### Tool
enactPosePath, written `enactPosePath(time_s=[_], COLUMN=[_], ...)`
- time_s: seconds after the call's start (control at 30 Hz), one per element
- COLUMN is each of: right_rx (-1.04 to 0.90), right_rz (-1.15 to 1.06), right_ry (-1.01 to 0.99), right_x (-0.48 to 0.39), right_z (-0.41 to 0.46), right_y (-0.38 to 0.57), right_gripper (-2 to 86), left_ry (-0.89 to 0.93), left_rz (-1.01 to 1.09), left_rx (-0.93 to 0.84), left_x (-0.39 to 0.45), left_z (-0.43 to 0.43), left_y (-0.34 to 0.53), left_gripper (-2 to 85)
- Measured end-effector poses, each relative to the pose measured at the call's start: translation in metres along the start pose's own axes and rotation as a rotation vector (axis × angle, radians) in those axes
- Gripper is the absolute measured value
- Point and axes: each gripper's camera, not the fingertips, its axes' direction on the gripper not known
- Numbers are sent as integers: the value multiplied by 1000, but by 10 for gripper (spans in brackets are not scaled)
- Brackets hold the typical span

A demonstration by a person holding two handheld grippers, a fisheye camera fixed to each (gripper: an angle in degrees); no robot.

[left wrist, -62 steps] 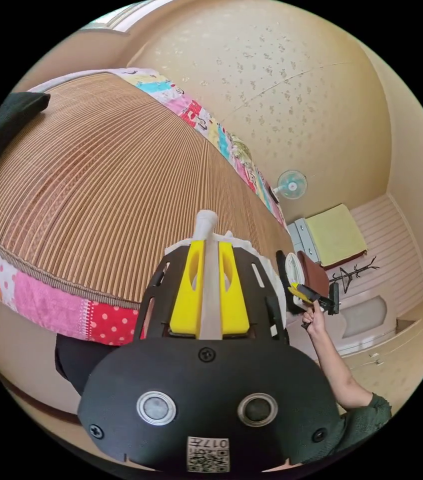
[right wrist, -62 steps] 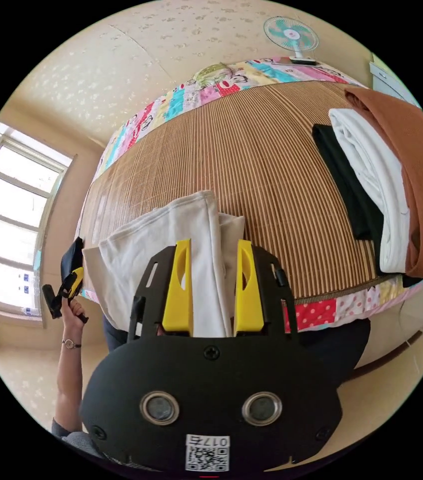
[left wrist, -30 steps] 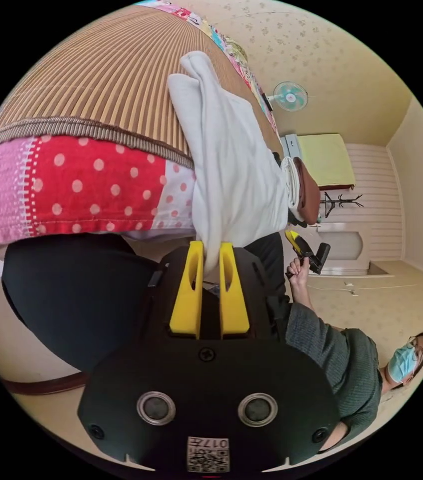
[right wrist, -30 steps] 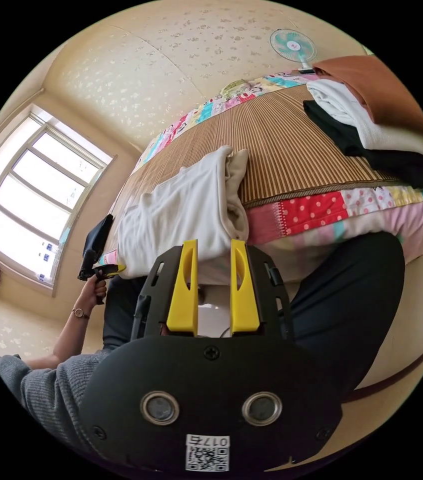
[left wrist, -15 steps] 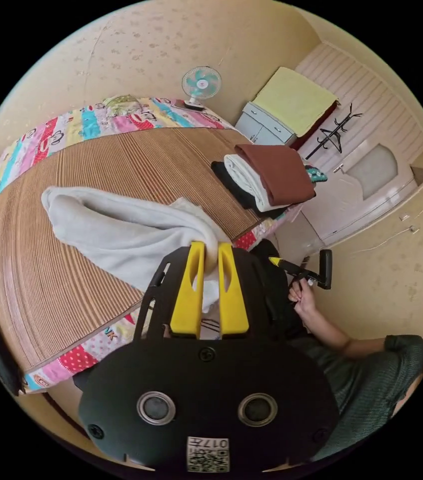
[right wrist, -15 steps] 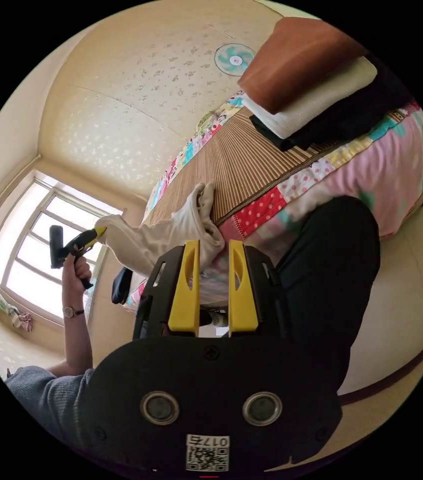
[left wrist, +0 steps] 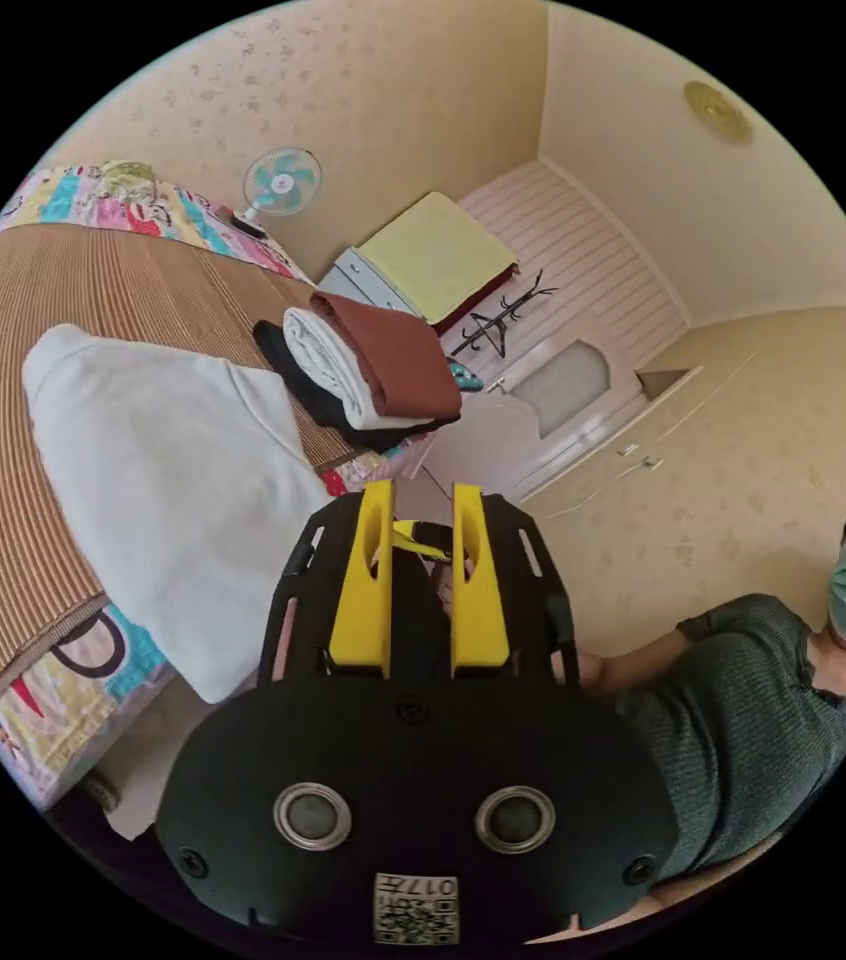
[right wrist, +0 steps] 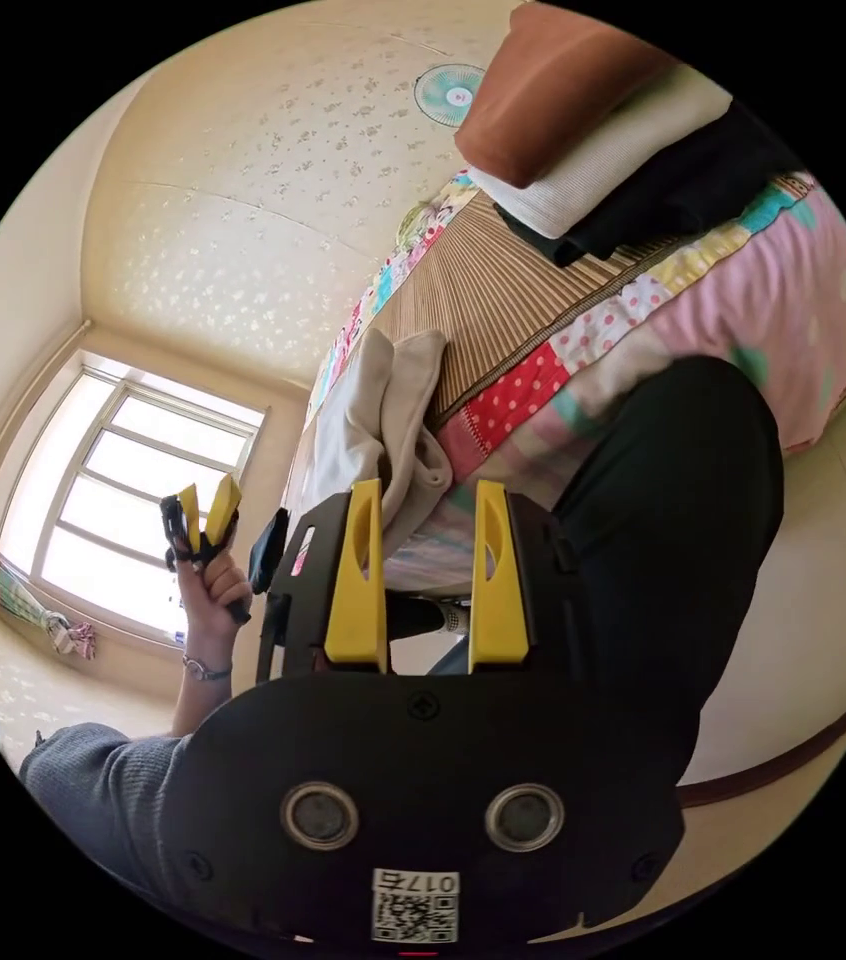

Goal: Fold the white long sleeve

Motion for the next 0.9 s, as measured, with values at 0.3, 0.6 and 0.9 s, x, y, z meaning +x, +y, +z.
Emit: enactPosePath(time_s=[0.3, 0.6, 0.9], right_rx=[-236, -305, -360], right_rz=[-97, -154, -165], right_ry=[-147, -64, -102], right_x=[-11, -5, 26], right_z=[41, 66, 112], right_y=[-61, -139, -174], right_gripper=[229, 265, 234], left_ry=[-62, -85, -119], left_rz=[-372, -337, -325], left_rx=[170, 140, 25], left_x=[-146, -163, -178], left_z=[-48, -36, -20], left_y=[74, 43, 16], left_gripper=[172, 176, 180])
